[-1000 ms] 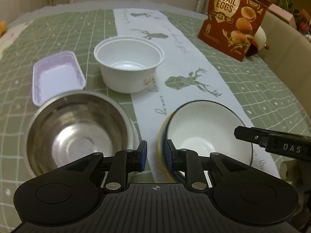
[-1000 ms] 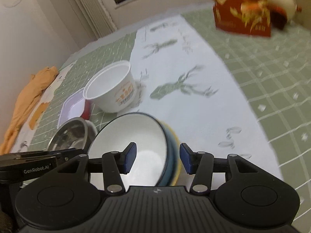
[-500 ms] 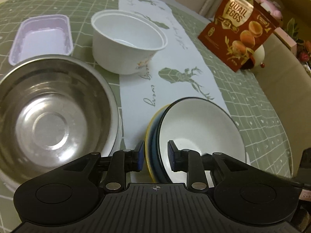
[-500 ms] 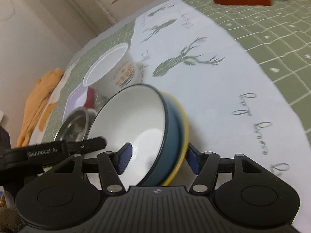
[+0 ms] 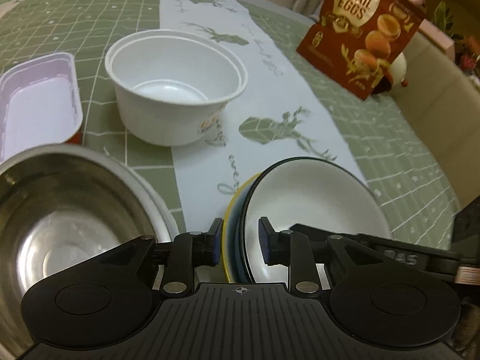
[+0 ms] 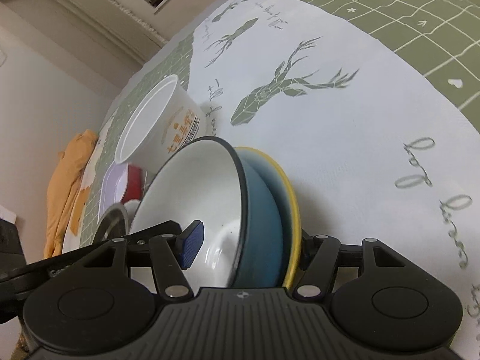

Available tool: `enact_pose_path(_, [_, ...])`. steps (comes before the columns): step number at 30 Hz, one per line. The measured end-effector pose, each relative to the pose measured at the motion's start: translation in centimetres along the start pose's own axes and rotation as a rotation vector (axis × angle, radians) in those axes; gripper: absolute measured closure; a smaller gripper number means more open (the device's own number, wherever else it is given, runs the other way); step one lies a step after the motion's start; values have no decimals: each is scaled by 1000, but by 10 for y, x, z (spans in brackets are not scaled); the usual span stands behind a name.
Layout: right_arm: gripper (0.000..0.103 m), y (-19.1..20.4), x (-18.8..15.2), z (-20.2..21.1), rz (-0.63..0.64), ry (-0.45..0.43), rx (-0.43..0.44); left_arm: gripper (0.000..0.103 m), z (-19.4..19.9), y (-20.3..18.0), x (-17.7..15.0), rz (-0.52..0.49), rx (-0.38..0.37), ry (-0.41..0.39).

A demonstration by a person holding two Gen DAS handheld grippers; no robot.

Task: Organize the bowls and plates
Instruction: 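Open both grippers off the blue bowl rim and lift them away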

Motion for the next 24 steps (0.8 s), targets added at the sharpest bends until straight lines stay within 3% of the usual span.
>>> enact_pose_path(5, [41, 6, 10, -12, 23, -20, -5, 76, 1, 9, 7, -3, 7, -8])
enact_pose_path(9, [41, 14, 16, -14, 87, -33, -72, 77, 0, 9, 8, 17, 13, -14])
enact_pose_path(12, [41, 13, 12, -13, 120, -24, -135, 77, 2, 5, 6, 2, 13, -21])
enact_pose_path(24, [41, 15, -5, 4, 144, -17, -210, 80, 13, 15, -2, 26, -9, -10])
Point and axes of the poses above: each gripper's, at about its wrist camera, not at the fingertips, and z roughly against the way its jaws point, y to its left, x to its top, the point moved 4 cm from there along -z, roughly the way its jaws point, and after that the axes turned 14 degrees about z, right-handed, at the moved point
